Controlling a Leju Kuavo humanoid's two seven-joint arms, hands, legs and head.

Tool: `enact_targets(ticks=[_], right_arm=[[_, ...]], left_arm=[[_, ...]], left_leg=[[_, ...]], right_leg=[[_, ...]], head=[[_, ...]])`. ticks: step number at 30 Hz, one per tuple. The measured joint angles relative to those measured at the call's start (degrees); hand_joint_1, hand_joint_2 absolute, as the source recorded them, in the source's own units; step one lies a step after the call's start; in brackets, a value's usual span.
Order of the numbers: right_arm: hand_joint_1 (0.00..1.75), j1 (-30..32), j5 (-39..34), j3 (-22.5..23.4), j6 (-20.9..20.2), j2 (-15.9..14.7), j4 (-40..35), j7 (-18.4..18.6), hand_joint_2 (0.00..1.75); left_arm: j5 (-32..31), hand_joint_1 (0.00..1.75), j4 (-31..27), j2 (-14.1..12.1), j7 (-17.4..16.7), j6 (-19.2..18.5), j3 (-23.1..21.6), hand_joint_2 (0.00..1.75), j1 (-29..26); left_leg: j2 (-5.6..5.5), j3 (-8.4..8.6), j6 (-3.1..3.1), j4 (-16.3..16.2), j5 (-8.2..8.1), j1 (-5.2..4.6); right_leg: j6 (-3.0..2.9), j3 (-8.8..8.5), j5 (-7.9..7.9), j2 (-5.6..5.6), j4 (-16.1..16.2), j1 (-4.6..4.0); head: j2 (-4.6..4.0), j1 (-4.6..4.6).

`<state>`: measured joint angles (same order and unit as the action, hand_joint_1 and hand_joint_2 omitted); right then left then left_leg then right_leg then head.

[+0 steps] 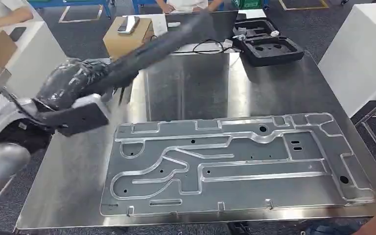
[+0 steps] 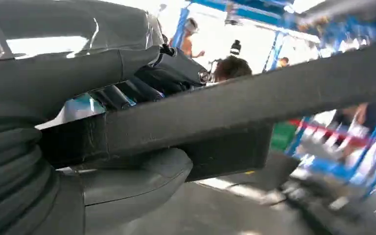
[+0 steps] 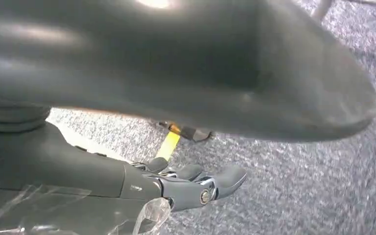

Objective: Take the parts from the cabinet and place them on the table.

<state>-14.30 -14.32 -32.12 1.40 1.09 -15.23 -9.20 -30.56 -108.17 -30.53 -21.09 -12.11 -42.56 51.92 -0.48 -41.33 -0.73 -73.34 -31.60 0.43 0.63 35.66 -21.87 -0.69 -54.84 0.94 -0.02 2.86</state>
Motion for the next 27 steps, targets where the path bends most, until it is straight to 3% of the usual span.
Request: enact_targets(ticks=[1,3,4,5,7,9,10,11,13,14,15,16,18,19,20,23,24,25,27], right_arm=[[0.0,-0.02,0.04,-0.24,-0.04,0.07,0.0,0.04,0.0],[0.0,-0.11,0.31,-0.4,-0.22,0.24,0.0,0.07,0.0],[0.0,-0.25,0.41,-0.59,-0.26,0.37,0.0,0.07,0.0],[0.0,-0.49,0.44,-0.88,-0.35,0.57,0.0,0.13,0.0],[0.0,-0.56,0.44,-1.54,-0.39,0.64,0.0,0.13,0.0],[0.0,-0.73,0.41,-1.76,-0.46,0.94,0.0,0.13,0.0],[0.0,-0.78,0.39,-1.82,-0.52,0.96,0.0,0.13,0.0],[0.0,-0.77,0.39,-2.04,-0.52,0.99,0.0,0.13,0.0],[0.0,-0.68,0.39,-2.32,-0.52,1.03,0.0,0.15,0.0],[0.0,-0.56,0.39,-2.41,-0.55,1.03,0.0,0.15,0.0],[0.0,-0.55,0.39,-2.56,-0.55,1.03,0.0,0.15,0.0],[0.0,-0.56,0.39,-2.8,-0.54,1.03,0.0,0.15,0.0],[0.0,-0.62,0.39,-2.96,-0.52,1.03,0.0,0.15,0.0],[0.0,-0.64,0.39,-3.02,-0.52,1.03,0.0,0.15,0.0],[0.0,-0.69,0.39,-3.11,-0.52,1.03,0.0,0.18,0.0],[0.0,-0.63,0.39,-3.15,-0.5,1.1,0.0,0.22,0.0],[0.0,-0.63,0.35,-3.18,-0.5,1.16,0.0,0.22,0.0],[0.0,-0.62,0.33,-3.18,-0.5,1.16,0.0,0.22,0.0],[0.0,-0.53,0.29,-3.18,-0.48,1.18,0.0,0.24,0.0]], left_arm=[[-1.38,1.75,0.0,0.11,-0.02,-0.84,-0.95,1.75,0.14],[-2.66,1.75,0.0,0.44,-0.02,-1.83,-2.16,1.75,1.07],[-3.88,1.75,0.04,0.81,0.08,-2.66,-3.44,1.75,2.29],[-5.11,1.75,0.09,1.23,0.4,-3.43,-4.63,1.75,3.65],[-7.4,1.75,0.17,1.97,1.38,-4.41,-7.22,1.75,3.97],[-7.82,1.75,0.35,2.8,1.86,-4.72,-8.72,1.75,3.75],[-8.01,1.75,0.39,3.13,1.88,-4.72,-9.26,1.75,4.0],[-8.21,1.75,0.46,3.41,1.88,-4.72,-9.72,1.75,4.06],[-8.3,1.75,0.63,3.85,1.9,-4.72,-10.84,1.75,3.9],[-8.3,1.75,0.79,4.09,1.9,-4.74,-11.38,1.75,3.71],[-8.3,1.75,0.9,4.2,1.9,-4.74,-11.84,1.75,3.68],[-8.32,1.75,0.96,4.22,1.9,-4.74,-12.28,1.75,3.74],[-8.32,1.75,1.09,4.35,1.9,-4.72,-12.85,1.75,3.82],[-8.32,1.75,1.2,4.46,2.03,-4.74,-13.09,1.75,3.93],[-8.3,1.75,1.33,4.5,2.23,-4.76,-13.32,1.75,4.09],[-8.21,1.75,1.46,4.55,2.62,-4.76,-13.87,1.75,4.04],[-8.1,1.75,1.51,4.55,2.84,-5.0,-14.05,1.75,3.9],[-7.4,1.75,1.53,4.57,3.28,-5.64,-14.18,1.75,3.8],[-5.76,1.75,1.55,4.57,3.74,-6.96,-14.46,1.75,3.58]], left_leg=[[0.02,1.11,0.22,3.04,2.32,0.13],[0.19,5.6,0.52,13.91,8.29,0.5],[0.21,6.9,0.5,17.27,8.93,0.41],[0.15,7.54,-0.1,18.51,8.33,0.01],[0.17,7.4,-0.72,18.17,8.22,-0.2],[0.23,7.79,-1.62,18.68,8.68,0.19],[0.24,7.87,-1.96,18.66,8.63,0.08],[0.27,7.94,-2.44,18.66,8.65,-0.04],[0.3,7.98,-2.71,18.63,8.55,-0.33],[0.24,8.03,-2.76,18.62,8.53,-0.5],[0.15,8.09,-2.81,18.61,8.49,-0.58],[0.05,8.17,-2.82,18.57,8.43,-0.61],[-0.05,8.44,-2.58,18.44,8.14,-0.58],[-0.09,8.34,-2.27,18.25,7.9,-0.7],[-0.16,8.01,-1.99,17.55,7.49,-1.12],[-0.06,8.13,-1.63,17.89,7.52,-0.92],[-0.05,7.88,-1.43,17.42,7.03,-0.77],[0.08,7.31,-1.01,15.91,5.94,-0.67],[0.09,3.42,-0.37,7.43,1.77,-0.36]], right_leg=[[0.13,-0.14,-0.09,-0.11,-0.04,0.15],[0.54,-0.5,-0.31,-0.28,-0.02,0.38],[0.87,-0.4,-0.37,-0.3,-0.1,0.09],[1.2,-0.1,-0.39,-0.31,-0.23,-0.05],[1.82,-0.27,-0.25,-0.26,0.09,0.1],[2.52,-0.15,-0.7,-0.21,-0.27,0.26],[2.59,0.65,-2.21,0.08,-2.66,0.17],[2.57,2.5,-4.47,0.1,-6.75,0.2],[2.64,7.05,-8.28,0.12,-16.27,0.16],[2.64,8.63,-8.75,0.13,-19.25,0.17],[2.53,8.64,-7.79,0.13,-18.76,0.16],[2.4,7.27,-5.78,0.13,-15.65,0.16],[2.13,2.55,-1.27,0.17,-5.99,0.2],[2.04,0.76,-0.45,0.17,-2.53,0.23],[1.85,0.33,-0.86,0.04,-1.35,0.14],[1.12,0.48,-0.85,-0.06,-1.43,-0.22],[0.81,0.33,-0.7,-0.01,-1.26,0.21],[0.6,0.26,-0.75,0.01,-1.24,0.2],[0.36,0.23,-0.8,-0.04,-1.25,0.19]], head=[[0.0,0.0],[0.0,0.0],[0.0,0.04],[0.0,0.0],[0.0,-0.07],[0.0,-0.09],[0.0,-0.15],[0.0,-0.17],[0.0,-0.17],[0.0,-0.17],[0.0,-0.17],[0.0,-0.17],[0.0,-0.17],[0.0,-0.17],[0.0,-0.09],[0.0,-0.04],[0.0,-0.07],[0.0,-0.02],[0.0,0.04]])
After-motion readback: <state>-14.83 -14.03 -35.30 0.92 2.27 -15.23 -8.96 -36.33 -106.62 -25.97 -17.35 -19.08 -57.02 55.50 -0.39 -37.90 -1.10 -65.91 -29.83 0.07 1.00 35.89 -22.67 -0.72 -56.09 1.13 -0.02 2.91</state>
